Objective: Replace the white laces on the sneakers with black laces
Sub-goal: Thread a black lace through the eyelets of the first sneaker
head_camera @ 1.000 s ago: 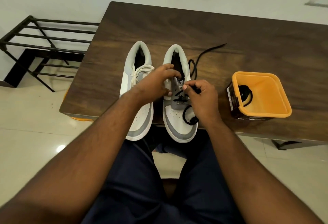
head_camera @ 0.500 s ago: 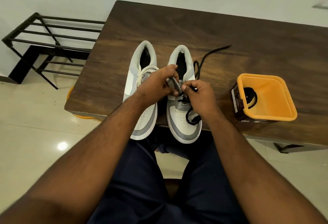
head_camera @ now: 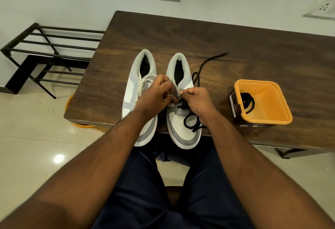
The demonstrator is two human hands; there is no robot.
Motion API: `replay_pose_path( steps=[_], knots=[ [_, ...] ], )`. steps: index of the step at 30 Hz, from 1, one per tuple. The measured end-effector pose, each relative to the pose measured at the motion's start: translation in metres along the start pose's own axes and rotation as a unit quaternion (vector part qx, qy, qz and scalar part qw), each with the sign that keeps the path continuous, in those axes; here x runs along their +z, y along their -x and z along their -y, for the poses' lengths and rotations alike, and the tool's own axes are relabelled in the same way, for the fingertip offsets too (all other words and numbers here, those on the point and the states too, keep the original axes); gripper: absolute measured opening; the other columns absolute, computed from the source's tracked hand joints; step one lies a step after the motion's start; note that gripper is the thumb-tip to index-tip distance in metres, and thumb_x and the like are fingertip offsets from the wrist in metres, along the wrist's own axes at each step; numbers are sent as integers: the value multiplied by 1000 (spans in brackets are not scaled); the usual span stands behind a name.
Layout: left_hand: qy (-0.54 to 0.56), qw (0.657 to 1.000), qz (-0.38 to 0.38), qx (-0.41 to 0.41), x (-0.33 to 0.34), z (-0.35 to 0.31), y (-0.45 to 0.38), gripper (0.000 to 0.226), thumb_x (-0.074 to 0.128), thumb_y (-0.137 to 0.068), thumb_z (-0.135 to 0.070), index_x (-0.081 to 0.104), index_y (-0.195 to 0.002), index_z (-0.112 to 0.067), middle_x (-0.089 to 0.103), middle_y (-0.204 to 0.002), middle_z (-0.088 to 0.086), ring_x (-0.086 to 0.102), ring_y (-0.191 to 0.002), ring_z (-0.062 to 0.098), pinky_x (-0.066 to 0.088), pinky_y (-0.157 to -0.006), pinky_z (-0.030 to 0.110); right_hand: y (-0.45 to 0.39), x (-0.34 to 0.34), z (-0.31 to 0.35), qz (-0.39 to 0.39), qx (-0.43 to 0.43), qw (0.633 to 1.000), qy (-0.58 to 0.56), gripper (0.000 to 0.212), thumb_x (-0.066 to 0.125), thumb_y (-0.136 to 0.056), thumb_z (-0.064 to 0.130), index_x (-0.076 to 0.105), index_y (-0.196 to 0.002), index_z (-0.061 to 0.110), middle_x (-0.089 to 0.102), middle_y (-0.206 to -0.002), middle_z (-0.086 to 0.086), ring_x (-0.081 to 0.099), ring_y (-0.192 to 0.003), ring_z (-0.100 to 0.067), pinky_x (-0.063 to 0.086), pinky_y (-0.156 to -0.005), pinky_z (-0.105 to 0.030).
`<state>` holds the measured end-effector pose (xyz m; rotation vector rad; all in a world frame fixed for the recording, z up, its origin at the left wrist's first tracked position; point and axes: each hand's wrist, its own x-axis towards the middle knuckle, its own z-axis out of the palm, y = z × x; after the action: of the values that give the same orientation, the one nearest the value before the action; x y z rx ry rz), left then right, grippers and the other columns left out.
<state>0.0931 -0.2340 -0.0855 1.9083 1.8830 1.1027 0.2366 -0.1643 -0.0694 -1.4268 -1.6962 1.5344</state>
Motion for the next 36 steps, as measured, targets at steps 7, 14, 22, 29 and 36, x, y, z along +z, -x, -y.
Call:
replay_pose_path(
  steps=[7,14,22,29,36],
  knots=[
    [-52,997,38,30,0,-3,-1,7,67,-89,-10,69,-95,-8,48,-97,-7,50,-82,7,39,-73,12,6,-2,-3,15,-2,1000,22,42,59,-94,29,63,-85,-12,54,-69,-12,48,-64,-20,42,-64,-32],
    [101,986,-108,-82,-4,-21,10,12,60,-92,-9,55,-86,-18,52,-95,-10,52,-88,-3,39,-79,9,11,-20,-3,114,-18,993,-12,20,58,-95,10,76,-95,18,75,-95,-1,69,-91,-13,55,-85,-27],
    [624,631,-358,-289,-40,-67,8,17,38,-105,-13,46,-90,-18,44,-56,0,40,-47,11,40,-49,26,26,-32,-22,6,-191,934,302,63,72,-77,50,51,-135,42,50,-121,11,46,-119,-15,39,-102,-44],
    [50,949,-14,-310,-2,-59,8,13,68,-89,-29,64,-90,-17,63,-78,-3,62,-69,13,52,-67,30,40,-9,-32,-21,-126,935,330,101,60,-68,78,19,-151,37,31,-155,6,30,-142,-19,25,-111,-56],
    [16,911,-201,-359,-29,-47,16,9,61,-92,-19,68,-86,-20,66,-83,-5,65,-80,18,51,-66,21,44,-10,-31,-4,-88,924,372,96,59,-72,76,12,-150,45,15,-160,13,17,-147,-21,9,-111,-66]
  ],
)
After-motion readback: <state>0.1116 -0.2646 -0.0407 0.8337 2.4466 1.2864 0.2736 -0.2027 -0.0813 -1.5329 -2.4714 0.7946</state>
